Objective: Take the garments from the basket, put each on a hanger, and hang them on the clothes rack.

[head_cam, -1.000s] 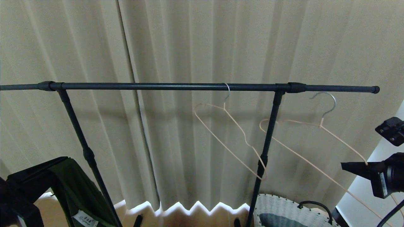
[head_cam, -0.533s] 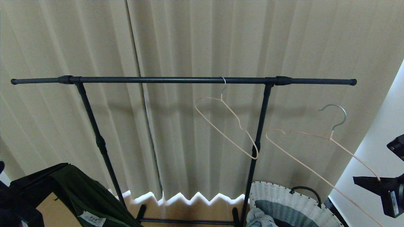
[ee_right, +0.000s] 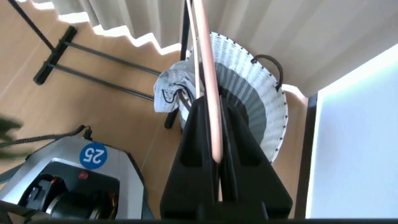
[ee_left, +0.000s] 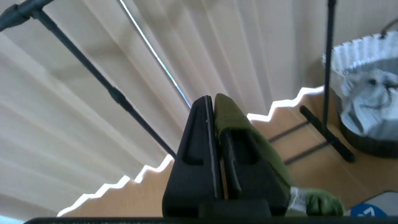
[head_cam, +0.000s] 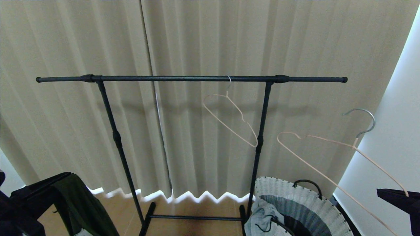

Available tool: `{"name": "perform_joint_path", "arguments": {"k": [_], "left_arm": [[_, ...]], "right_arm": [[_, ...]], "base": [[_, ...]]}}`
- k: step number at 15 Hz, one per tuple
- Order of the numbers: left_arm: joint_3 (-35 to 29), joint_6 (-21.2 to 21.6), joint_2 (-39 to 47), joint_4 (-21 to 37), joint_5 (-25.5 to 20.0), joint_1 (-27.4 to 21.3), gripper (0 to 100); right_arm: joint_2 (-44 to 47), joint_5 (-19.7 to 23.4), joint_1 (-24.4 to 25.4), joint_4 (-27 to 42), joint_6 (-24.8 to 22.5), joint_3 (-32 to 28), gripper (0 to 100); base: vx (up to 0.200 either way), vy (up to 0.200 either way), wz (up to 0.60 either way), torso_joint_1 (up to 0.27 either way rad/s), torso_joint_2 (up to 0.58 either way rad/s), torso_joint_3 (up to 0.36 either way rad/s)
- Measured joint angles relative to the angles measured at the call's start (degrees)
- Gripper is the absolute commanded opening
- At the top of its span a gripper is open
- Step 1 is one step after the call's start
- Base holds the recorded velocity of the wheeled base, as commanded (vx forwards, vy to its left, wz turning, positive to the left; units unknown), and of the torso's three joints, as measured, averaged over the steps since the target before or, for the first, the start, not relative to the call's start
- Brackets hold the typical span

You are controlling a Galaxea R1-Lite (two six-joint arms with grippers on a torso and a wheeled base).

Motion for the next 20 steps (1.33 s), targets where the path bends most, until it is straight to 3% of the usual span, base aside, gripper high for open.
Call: {"name": "perform_joint_path", "arguments": {"k": [5, 15, 20], "left_arm": [[0.37, -0.24, 0.13, 0.11, 0.02, 0.09, 0], [0.41, 0.15, 0.20, 0.15, 0.02, 0.09, 0], [0.30, 0.37, 0.72, 0.01, 0.02, 0.06, 0]], "right_arm": [[-2.93, 0.01, 0.02, 0.05, 0.00, 0.21, 0], [-3.97, 0.11, 0.06, -0.61, 0.17, -0.29, 0], [-3.97, 0.45, 1.00, -6.89, 0.20, 0.87, 0]], "base": [[0.000, 0.000, 0.00, 0.000, 0.00, 0.000], [0.000, 0.200, 0.00, 0.002, 0.00, 0.004], [0.000, 0.200, 0.00, 0.002, 0.00, 0.002]]}}
